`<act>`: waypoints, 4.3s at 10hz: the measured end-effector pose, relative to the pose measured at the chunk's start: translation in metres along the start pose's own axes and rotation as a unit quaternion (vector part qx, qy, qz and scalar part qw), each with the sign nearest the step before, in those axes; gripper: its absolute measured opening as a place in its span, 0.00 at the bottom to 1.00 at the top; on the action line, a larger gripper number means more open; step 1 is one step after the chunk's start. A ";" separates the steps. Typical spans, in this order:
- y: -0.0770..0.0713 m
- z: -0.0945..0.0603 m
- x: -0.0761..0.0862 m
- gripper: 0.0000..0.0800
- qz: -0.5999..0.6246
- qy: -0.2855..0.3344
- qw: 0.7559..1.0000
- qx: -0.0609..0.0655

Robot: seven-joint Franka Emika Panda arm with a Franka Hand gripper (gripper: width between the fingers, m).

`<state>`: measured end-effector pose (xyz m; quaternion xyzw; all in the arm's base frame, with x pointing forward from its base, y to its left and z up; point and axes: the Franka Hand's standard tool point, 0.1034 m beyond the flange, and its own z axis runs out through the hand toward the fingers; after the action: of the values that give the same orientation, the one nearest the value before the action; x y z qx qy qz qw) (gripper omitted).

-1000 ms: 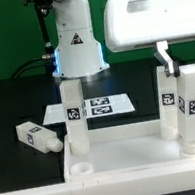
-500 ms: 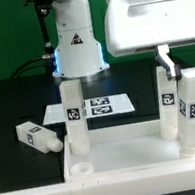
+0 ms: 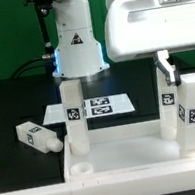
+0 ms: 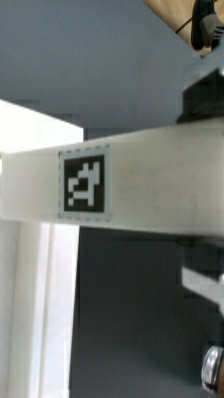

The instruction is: Assemble desk

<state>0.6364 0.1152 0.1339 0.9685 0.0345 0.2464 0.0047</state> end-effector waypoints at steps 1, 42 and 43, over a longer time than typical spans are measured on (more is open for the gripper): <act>0.000 0.000 0.000 0.36 0.000 0.004 1.000 0.001; -0.012 0.008 -0.005 0.36 0.805 -0.107 0.575 -0.098; -0.006 0.007 -0.004 0.48 0.732 -0.125 0.664 -0.091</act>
Offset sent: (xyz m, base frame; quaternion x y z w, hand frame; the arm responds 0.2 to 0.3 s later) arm -0.0038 0.0076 -0.0021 -0.0534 -0.0302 0.0308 0.9976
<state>0.6357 0.1214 0.1261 0.6985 -0.7088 0.0496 -0.0848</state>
